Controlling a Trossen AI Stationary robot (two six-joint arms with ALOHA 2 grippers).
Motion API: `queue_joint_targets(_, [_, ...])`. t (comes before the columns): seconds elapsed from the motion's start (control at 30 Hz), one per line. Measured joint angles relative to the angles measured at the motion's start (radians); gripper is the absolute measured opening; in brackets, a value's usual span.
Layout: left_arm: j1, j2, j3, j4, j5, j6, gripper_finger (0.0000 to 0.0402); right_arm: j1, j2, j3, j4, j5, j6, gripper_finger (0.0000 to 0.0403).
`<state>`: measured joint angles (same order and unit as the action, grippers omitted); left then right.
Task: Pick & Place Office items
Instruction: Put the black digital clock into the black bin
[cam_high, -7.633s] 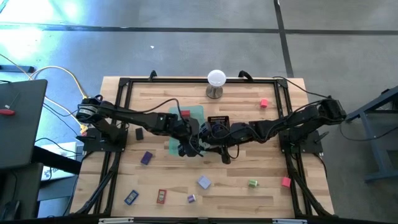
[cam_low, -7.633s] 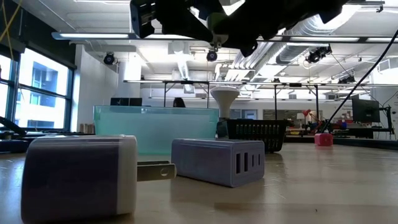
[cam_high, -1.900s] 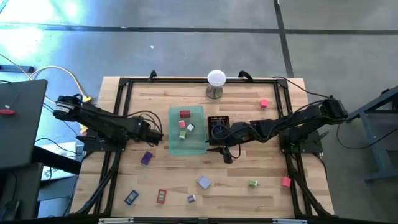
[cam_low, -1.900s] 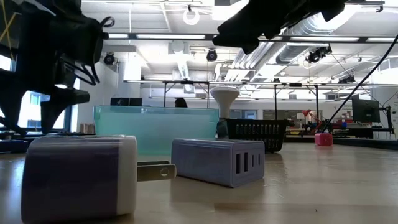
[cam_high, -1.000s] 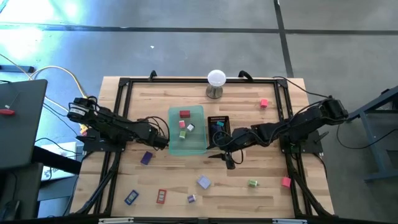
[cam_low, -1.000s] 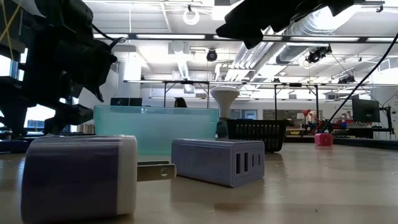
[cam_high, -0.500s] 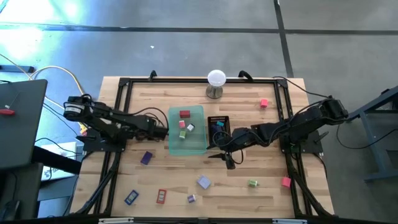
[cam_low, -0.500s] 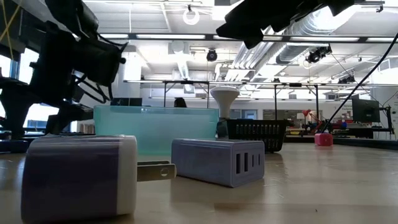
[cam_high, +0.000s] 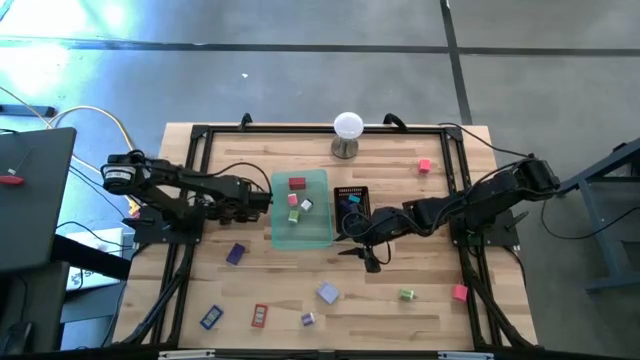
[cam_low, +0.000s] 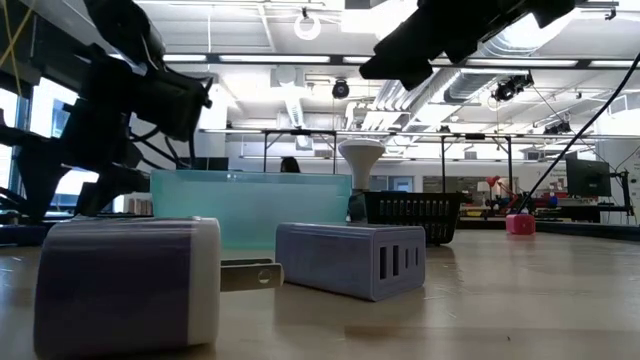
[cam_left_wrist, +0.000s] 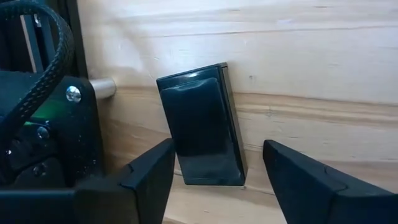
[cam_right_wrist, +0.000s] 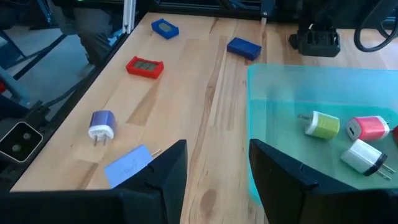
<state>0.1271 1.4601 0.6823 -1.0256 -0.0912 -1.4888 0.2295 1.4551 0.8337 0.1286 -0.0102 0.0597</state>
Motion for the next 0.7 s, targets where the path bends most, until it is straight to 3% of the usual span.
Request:
queue_joint_targets(0.23, [0.023, 0.000, -0.001, 0.001, 0.000, 0.049, 0.0222, 0.000, 0.000, 0.000, -0.013, 0.000, 0.000, 0.0160])
queue_joint_targets(0.57, [0.023, 0.000, -0.002, 0.028, -0.032, 0.329, 0.0222, 0.000, 0.000, 0.000, -0.013, 0.000, -0.001, 0.0160])
queue_joint_targets(0.7, [0.024, 0.000, -0.002, 0.029, -0.036, 0.324, 0.0222, 0.000, 0.000, 0.000, -0.013, 0.000, 0.000, 0.0160])
